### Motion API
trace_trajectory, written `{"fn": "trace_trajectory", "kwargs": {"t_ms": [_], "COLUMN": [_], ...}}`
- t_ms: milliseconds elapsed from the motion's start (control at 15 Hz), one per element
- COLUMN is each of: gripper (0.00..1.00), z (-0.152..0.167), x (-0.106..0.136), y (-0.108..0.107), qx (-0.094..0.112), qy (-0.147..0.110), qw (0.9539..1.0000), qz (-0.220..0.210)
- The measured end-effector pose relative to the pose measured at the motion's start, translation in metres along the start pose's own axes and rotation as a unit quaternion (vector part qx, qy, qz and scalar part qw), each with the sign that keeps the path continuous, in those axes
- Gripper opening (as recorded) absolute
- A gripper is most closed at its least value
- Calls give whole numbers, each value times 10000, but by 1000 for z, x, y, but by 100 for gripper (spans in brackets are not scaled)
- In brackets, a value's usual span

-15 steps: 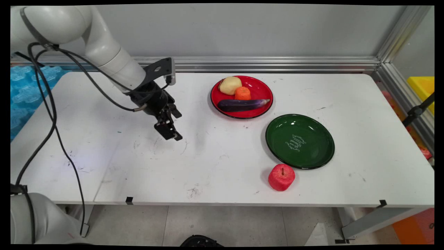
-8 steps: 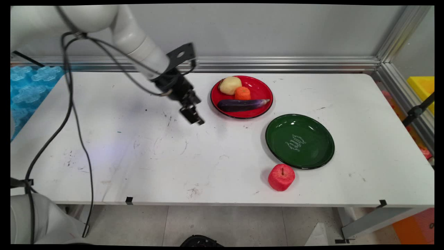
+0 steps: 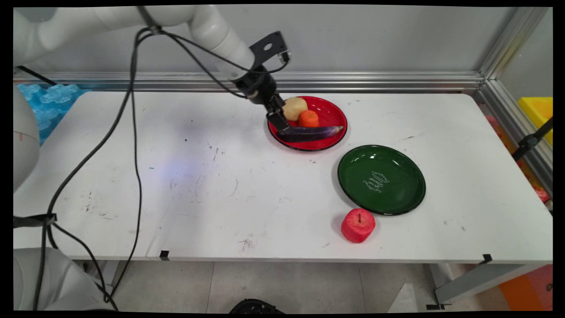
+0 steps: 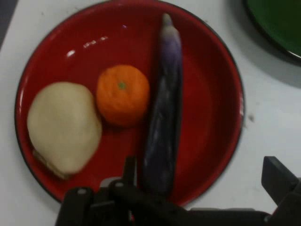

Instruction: Pick up the eggplant from the red plate

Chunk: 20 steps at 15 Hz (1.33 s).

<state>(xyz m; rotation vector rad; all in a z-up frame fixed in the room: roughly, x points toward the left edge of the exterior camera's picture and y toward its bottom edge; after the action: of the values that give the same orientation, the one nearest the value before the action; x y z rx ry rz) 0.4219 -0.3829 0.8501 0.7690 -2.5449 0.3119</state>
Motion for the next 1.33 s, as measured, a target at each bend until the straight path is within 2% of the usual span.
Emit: {"fn": "trace_trajectory", "kwargs": {"t_ms": [267,800,1333], "gripper": [100,100,100], "z": [28,64,91], "x": [15,24,30], "y": [-13,-18,-19], "qx": [36,18,6], "qy": [-123,-352,-333], "qw": [9999,9991,9976], "qz": [54,218,607]}}
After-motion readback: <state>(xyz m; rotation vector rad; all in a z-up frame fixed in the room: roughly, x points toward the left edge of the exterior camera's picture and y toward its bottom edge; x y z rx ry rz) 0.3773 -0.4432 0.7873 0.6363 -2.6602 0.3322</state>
